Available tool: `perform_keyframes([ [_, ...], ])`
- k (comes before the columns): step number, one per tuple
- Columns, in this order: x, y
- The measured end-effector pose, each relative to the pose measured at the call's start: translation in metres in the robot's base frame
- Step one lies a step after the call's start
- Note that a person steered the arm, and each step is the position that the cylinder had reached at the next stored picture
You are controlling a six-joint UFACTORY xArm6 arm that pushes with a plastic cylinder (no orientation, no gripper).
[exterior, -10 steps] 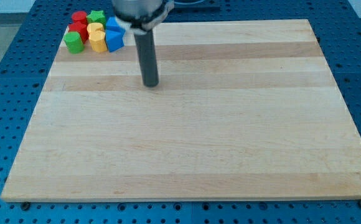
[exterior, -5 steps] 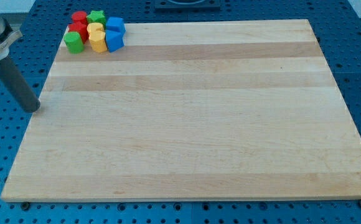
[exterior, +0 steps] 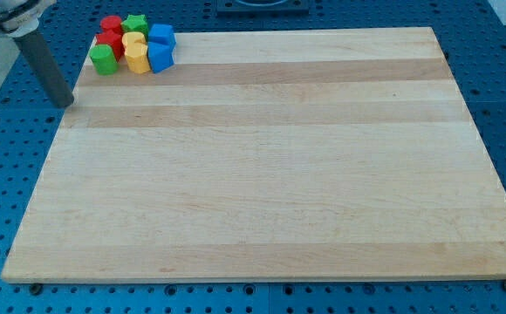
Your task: Place your arm at the top right of the cube
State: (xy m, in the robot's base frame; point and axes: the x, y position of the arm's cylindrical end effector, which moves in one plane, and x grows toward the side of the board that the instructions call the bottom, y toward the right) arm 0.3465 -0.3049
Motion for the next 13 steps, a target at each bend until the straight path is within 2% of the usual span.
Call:
perform_keyframes([
  [1,-0.061,0.0],
  [2,-0.103,0.0],
  [5,-0.118,0.0],
  [7,-0.152,0.001],
  [8,-0.155,0.001],
  [9,-0.155,0.024],
  [11,-0.155,0.145],
  [13,-0.155,0.216],
])
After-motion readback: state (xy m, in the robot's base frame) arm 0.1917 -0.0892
